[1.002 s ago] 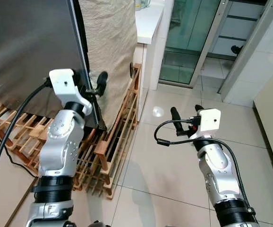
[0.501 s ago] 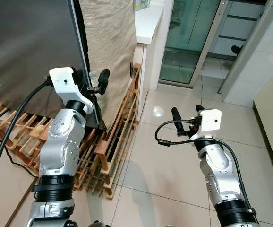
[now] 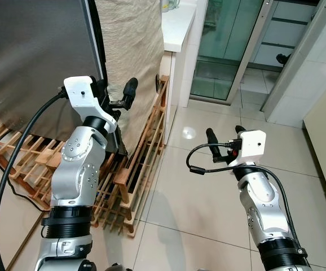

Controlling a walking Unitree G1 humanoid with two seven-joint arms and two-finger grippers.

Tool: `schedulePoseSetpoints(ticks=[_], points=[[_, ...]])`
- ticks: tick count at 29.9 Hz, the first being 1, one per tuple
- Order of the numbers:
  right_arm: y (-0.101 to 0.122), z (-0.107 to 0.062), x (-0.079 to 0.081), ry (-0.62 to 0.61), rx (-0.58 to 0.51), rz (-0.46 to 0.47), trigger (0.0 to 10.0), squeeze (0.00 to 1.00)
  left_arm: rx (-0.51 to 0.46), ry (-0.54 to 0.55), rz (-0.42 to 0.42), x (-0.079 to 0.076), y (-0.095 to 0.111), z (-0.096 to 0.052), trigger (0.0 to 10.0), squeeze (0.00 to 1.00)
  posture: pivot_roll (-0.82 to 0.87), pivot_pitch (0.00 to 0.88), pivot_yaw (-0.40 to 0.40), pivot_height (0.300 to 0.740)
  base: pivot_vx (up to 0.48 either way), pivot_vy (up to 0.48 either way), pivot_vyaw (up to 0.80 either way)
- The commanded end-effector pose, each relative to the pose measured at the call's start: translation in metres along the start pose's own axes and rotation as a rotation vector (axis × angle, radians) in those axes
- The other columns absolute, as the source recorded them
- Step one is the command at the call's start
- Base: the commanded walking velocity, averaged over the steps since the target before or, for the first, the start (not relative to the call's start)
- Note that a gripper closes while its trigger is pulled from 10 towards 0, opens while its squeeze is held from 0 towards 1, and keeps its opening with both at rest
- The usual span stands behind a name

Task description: Restocking fridge

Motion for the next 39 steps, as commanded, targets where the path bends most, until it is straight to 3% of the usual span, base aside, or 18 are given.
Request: schedulePoseSetpoints(ticks=[1,7,8,9,11,12,15,19,21,22,25,30,31,33,34,36,38,39], points=[[0.000,0.001,-0.002,-0.009,0.001,-0.003,10.0,0.00,0.013,-0.036,0.059,-0.016,-0.001,0.011,10.0,0.00,-0.15,0.000,-0.021,0.740,0.000,0.000,0.00],[0.001,0.004,0.000,0.003,-0.001,-0.004,10.0,0.00,0.021,-0.116,0.059,-0.046,-0.004,0.032,10.0,0.00,-0.16,0.000,-0.023,0.740,0.000,0.000,0.00],[0.002,0.005,0.001,0.003,-0.003,-0.004,10.0,0.00,0.021,-0.171,0.051,-0.058,-0.003,0.037,10.0,0.00,-0.16,0.000,-0.023,0.740,0.000,0.000,0.00],[0.003,0.006,0.000,0.004,-0.005,-0.004,10.0,0.00,0.052,-0.310,0.021,-0.087,-0.006,0.046,10.0,0.00,-0.17,0.000,-0.025,0.740,0.000,0.000,0.00],[0.004,0.006,0.000,0.004,-0.006,-0.004,10.0,0.00,0.064,-0.347,0.008,-0.096,-0.006,0.048,10.0,0.00,-0.17,0.000,-0.025,0.740,0.000,0.000,0.00],[0.004,0.005,0.000,0.004,-0.008,-0.005,10.0,0.00,0.043,-0.466,-0.038,-0.127,0.004,0.053,10.0,0.00,-0.19,0.000,-0.018,0.740,0.000,0.000,0.00],[0.004,0.003,0.000,0.003,-0.008,-0.005,10.0,0.00,0.018,-0.553,-0.066,-0.150,0.013,0.054,10.0,0.00,-0.20,0.000,-0.012,0.740,0.000,0.000,0.00],[-0.002,-0.008,-0.004,-0.012,0.011,0.001,10.0,0.00,-0.088,-0.780,-0.170,-0.204,0.038,0.043,10.0,0.00,-0.22,0.000,0.008,0.740,0.000,0.000,0.00],[-0.008,-0.021,-0.010,-0.027,0.040,0.009,10.0,0.00,-0.180,-0.943,-0.328,-0.243,0.071,0.032,10.0,0.00,-0.22,0.000,0.002,0.740,0.000,0.000,0.00],[-0.008,-0.021,-0.010,-0.027,0.040,0.009,10.0,0.00,-0.180,-0.943,-0.328,-0.243,0.071,0.032,10.0,0.00,-0.22,0.000,0.002,0.740,0.000,0.000,0.00],[-0.018,-0.044,-0.017,-0.048,0.080,-0.007,10.0,0.00,-0.314,-1.193,-0.436,-0.283,0.114,0.002,10.0,0.00,-0.28,0.000,0.037,0.740,0.000,0.000,0.00],[-0.016,-0.048,-0.018,-0.082,0.066,-0.001,10.0,0.00,-0.283,-1.122,-0.383,-0.261,0.095,0.013,10.0,0.00,-0.29,0.000,0.040,0.740,0.000,0.000,0.00],[-0.016,-0.048,-0.017,-0.081,0.063,-0.001,10.0,0.00,-0.250,-1.029,-0.354,-0.229,0.077,0.021,10.0,0.00,-0.29,0.000,0.035,0.740,0.000,0.000,0.00],[-0.015,-0.048,-0.016,-0.079,0.063,-0.001,10.0,0.00,-0.240,-1.004,-0.346,-0.219,0.072,0.023,10.0,0.00,-0.29,0.000,0.035,0.740,0.000,0.000,0.00],[-0.015,-0.047,-0.015,-0.069,0.069,0.000,10.0,0.00,-0.209,-0.921,-0.307,-0.185,0.055,0.026,10.0,0.00,-0.27,0.000,0.030,0.740,0.000,0.000,0.00],[-0.015,-0.047,-0.015,-0.066,0.072,0.001,10.0,0.00,-0.198,-0.894,-0.290,-0.173,0.050,0.026,10.0,0.00,-0.25,0.000,0.022,0.740,0.000,0.000,0.00],[-0.015,-0.043,-0.015,-0.057,0.075,0.004,10.0,0.00,-0.165,-0.806,-0.230,-0.134,0.034,0.025,10.0,0.00,-0.22,0.000,0.008,0.740,0.000,0.000,0.00],[-0.014,-0.038,-0.015,-0.051,0.073,0.006,10.0,0.00,-0.135,-0.737,-0.196,-0.101,0.023,0.021,10.0,0.00,-0.20,0.000,0.001,0.740,0.000,0.000,0.00]])
Point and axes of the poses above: a point about 5 cm out from each wrist's last joint towards the gripper, its own z axis pointing out of the wrist towards the gripper, its own y axis along the axis of the wrist's last joint, x = y × z, the point moved 3 cm from there along z, pointing out of the wrist towards the gripper, and after that the axes turned 14 degrees about z, right-handed, at the moved point
